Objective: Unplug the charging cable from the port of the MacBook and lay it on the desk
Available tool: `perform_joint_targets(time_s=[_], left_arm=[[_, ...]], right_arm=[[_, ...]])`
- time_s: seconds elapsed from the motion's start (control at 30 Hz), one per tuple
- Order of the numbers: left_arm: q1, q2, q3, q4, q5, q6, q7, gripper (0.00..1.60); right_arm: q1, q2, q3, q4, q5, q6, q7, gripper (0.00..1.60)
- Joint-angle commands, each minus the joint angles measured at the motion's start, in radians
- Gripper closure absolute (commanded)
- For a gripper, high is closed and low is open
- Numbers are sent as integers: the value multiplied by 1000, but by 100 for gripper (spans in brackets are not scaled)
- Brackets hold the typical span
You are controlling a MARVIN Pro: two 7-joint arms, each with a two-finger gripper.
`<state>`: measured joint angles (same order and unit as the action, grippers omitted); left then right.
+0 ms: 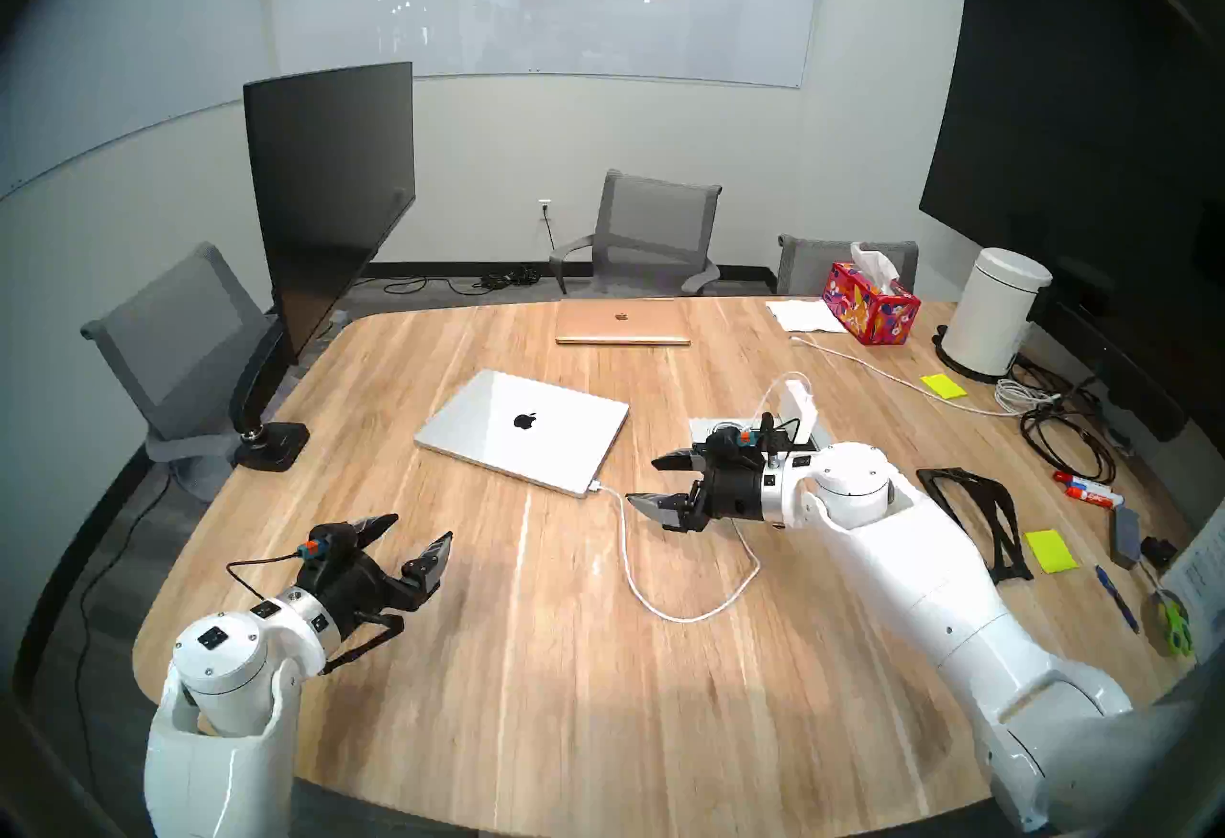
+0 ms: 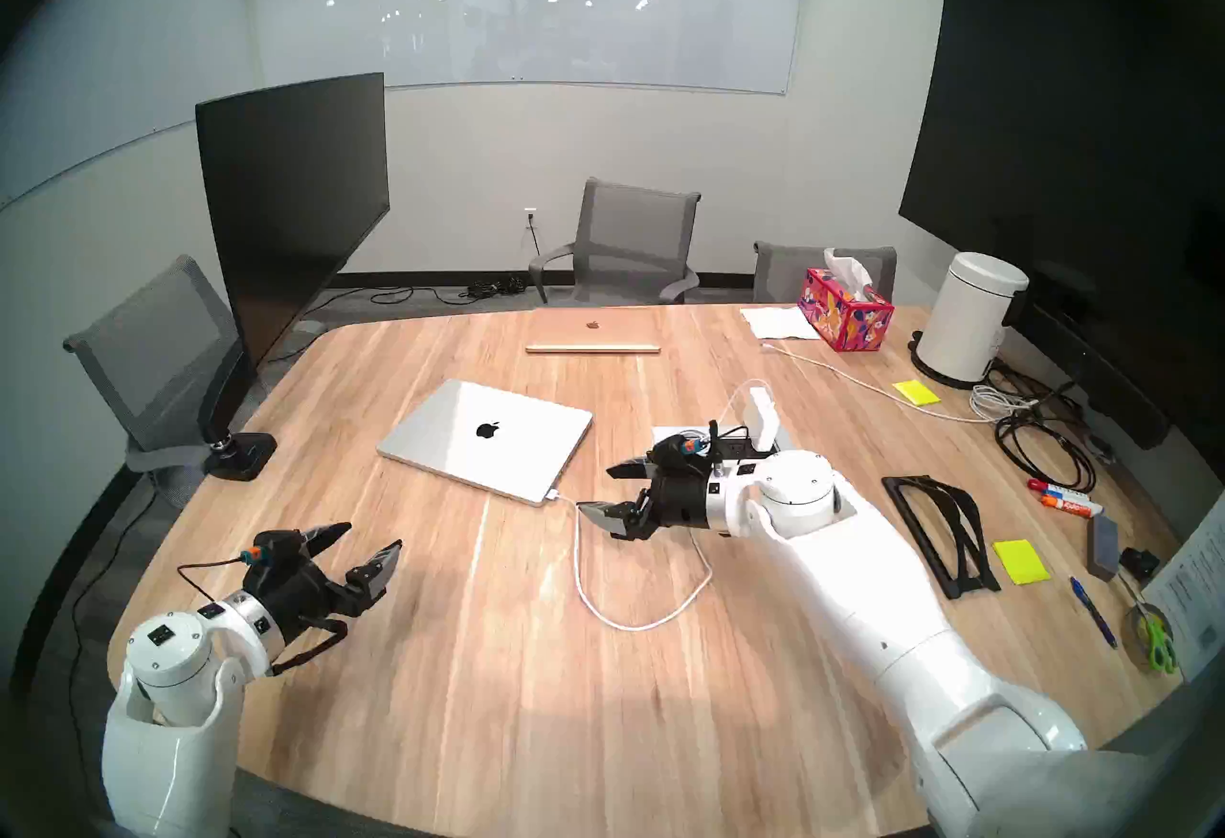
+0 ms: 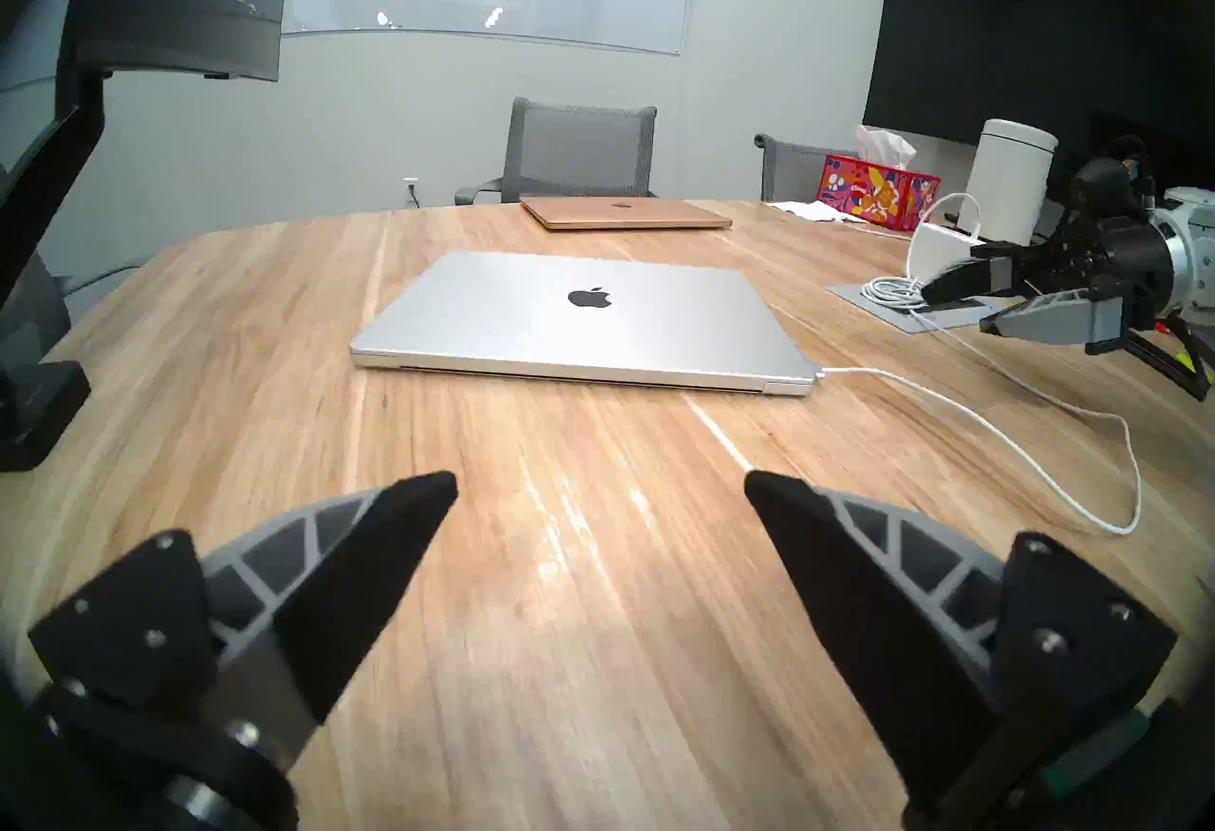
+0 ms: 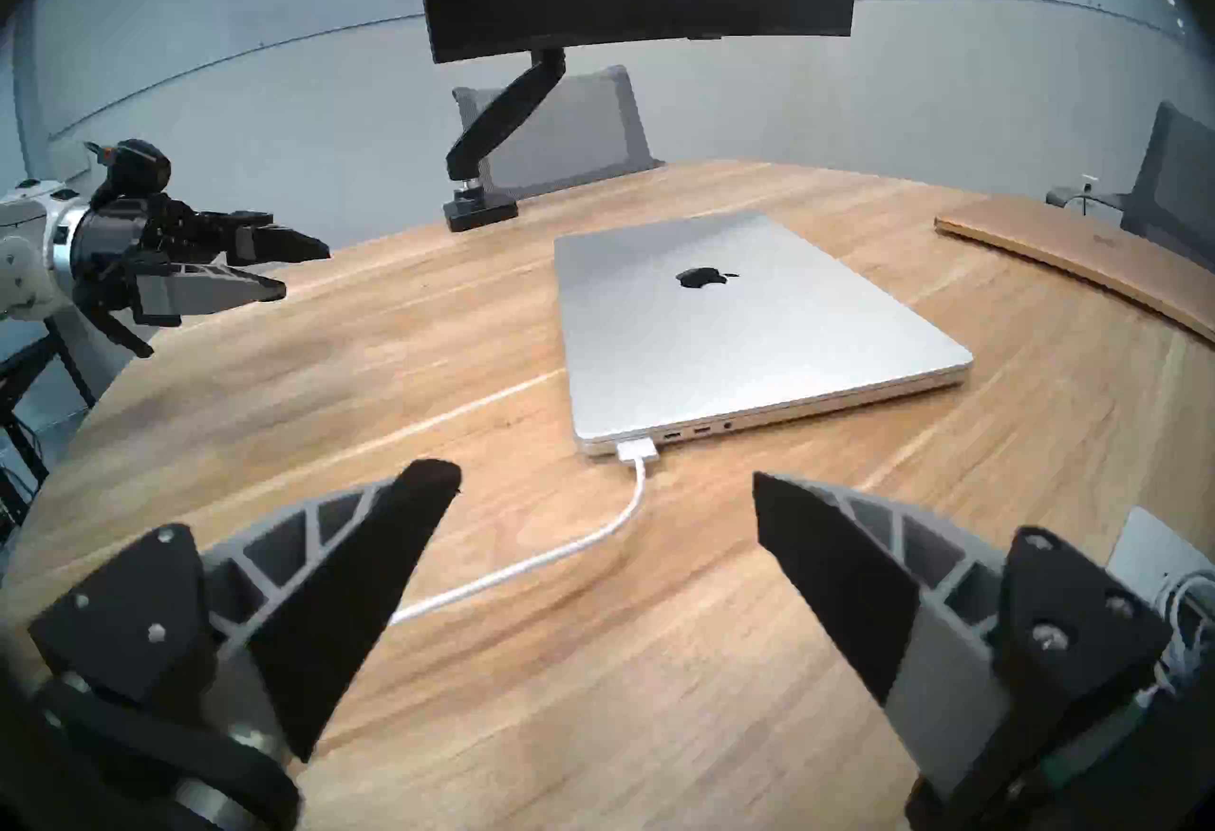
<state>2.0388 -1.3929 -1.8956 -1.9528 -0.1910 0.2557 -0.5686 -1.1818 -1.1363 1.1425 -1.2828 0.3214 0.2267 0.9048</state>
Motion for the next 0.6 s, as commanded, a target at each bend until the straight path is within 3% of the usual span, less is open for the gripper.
perform_joint_targets(time_s=[0.0,0.57], left_arm=[[-1,2,-1,-15,2,0,1,0],[-1,2,-1,-15,2,0,1,0]], right_arm=[[46,-19,-10,4,-12,0,2,0],[96,-39,-64,54,-77,8,25,0]])
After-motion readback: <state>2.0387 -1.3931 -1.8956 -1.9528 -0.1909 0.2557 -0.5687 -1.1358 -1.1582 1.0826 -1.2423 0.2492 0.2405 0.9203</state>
